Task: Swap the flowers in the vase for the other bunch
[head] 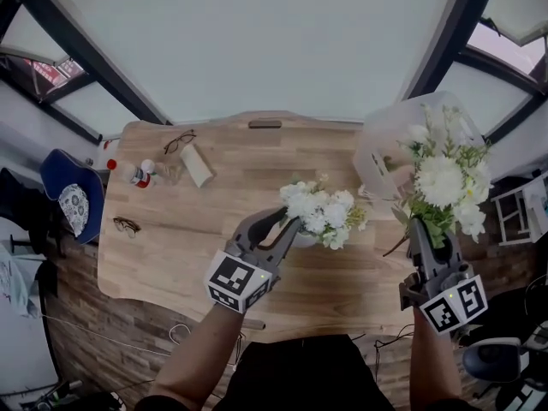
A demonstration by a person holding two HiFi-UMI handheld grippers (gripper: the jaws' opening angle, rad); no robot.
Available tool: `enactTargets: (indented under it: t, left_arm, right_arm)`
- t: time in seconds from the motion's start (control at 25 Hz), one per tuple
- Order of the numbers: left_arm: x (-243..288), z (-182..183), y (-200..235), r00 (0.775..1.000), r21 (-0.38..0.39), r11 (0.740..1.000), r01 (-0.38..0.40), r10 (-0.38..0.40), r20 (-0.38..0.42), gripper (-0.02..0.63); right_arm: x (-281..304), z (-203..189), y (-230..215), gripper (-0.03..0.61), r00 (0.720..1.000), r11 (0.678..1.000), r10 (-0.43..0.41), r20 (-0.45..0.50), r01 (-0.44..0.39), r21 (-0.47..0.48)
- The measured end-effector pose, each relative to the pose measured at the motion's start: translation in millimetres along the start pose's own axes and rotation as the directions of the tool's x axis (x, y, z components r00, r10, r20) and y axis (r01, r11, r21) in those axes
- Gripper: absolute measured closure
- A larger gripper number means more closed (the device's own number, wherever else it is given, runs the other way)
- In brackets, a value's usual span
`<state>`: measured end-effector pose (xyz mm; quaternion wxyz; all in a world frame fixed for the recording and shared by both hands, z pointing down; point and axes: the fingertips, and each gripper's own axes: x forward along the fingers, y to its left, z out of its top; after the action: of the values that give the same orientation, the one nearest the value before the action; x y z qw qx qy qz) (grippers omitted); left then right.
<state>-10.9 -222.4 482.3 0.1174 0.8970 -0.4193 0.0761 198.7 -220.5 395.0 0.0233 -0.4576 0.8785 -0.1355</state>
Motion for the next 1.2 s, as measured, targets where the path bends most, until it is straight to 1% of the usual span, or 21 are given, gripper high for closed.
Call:
enactTargets:
  t: [0.08, 0.2, 0.4, 0.6, 0.72, 0.84, 1.12, 1.2]
  left_arm:
    - [0, -5, -2, 1.000, -0.004, 1.000, -0.012, 0.012, 0.001, 0.566]
    - [1, -3, -3, 0.999, -0.035, 0.999, -0.028, 0.029, 0.019, 0.594]
    - [-9, 11, -7, 0.997, -0.055, 0.998, -0.011, 0.015, 0.078, 0.600]
    - [-18, 28, -20, 0.990, -0.050, 0.998, 0.048, -0.041, 0.137, 0.600]
    - [-31, 40, -32, 0.984, -0.041, 0.996, 0.079, -0.072, 0.162, 0.600]
    - [-40, 57, -44, 0.974, -0.060, 0.992, 0.111, -0.097, 0.204, 0.600]
    - [-63, 100, -47, 0.960, -0.128, 0.982, 0.139, -0.102, 0.260, 0.600]
    - [-69, 111, -45, 0.959, -0.119, 0.984, 0.131, -0.095, 0.268, 0.600]
  right_arm:
    - [4, -11, -2, 0.506, 1.000, 1.000, 0.026, -0.012, -0.026, 0.016]
    - [3, -18, -5, 0.506, 0.999, 0.999, 0.036, -0.034, -0.035, 0.024]
    - [-3, -11, 6, 0.506, 0.999, 1.000, 0.020, -0.038, -0.020, 0.009]
    - [-14, 3, 19, 0.506, 1.000, 1.000, -0.017, -0.005, 0.017, -0.013]
    - [-18, 11, 35, 0.506, 1.000, 1.000, -0.006, 0.005, 0.007, -0.015]
    - [-23, 23, 46, 0.506, 1.000, 0.999, -0.006, 0.029, 0.007, -0.035]
    - [-22, 44, 60, 0.506, 0.998, 1.000, 0.008, 0.069, -0.006, -0.024]
    - [-20, 50, 66, 0.506, 0.996, 0.999, 0.019, 0.088, -0.016, -0.033]
